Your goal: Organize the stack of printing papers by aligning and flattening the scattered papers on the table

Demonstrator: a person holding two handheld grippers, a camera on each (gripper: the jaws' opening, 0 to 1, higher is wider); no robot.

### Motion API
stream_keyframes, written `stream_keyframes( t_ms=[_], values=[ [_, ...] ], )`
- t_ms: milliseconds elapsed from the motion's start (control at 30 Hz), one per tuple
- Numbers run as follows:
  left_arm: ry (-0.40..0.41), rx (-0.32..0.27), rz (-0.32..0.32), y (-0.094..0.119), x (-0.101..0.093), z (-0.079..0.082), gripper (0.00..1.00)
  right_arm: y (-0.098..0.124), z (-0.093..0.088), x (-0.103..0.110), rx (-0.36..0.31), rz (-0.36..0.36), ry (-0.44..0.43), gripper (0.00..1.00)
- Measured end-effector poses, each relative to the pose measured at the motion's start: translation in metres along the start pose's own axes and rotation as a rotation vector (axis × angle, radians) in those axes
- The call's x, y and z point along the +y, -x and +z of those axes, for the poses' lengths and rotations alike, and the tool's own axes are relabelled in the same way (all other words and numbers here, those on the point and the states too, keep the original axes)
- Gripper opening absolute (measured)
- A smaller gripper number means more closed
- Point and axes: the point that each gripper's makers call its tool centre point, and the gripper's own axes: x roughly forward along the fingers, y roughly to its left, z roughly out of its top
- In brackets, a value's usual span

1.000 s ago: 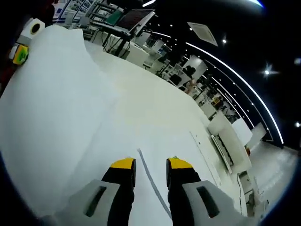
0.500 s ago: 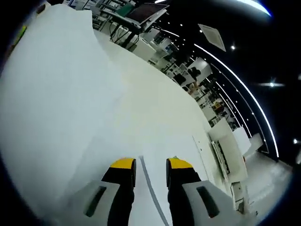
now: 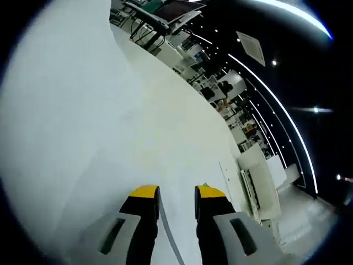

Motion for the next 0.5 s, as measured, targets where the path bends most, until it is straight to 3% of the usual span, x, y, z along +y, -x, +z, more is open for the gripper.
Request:
stream_keyframes(
  t_ms=[167,300,333,433,500],
  values=[
    [0.004,-0.001,0.001,0.0,0.001,-0.001,0.06,-0.001,0.002,0.004,-0.001,0.004,0.01,0.19],
    [0.001,0.0,0.001,0.0,0.0,-0.001,0.06,-0.002,-0.002,0.002,0.003,-0.002,-0.057,0.19],
    [0.001,-0.002,0.001,0.0,0.0,-0.001,0.06,-0.003,-0.002,0.002,-0.009,0.007,-0.129,0.19],
    [0.004,-0.002,0.0,0.001,0.0,0.0,0.06,-0.005,-0.004,0.0,-0.083,0.074,-0.455,0.21],
    [0.002,-0.001,-0.002,0.0,0.0,-0.001,0.06,-0.003,-0.014,-0.007,-0.086,0.064,-0.592,0.25]
  ],
)
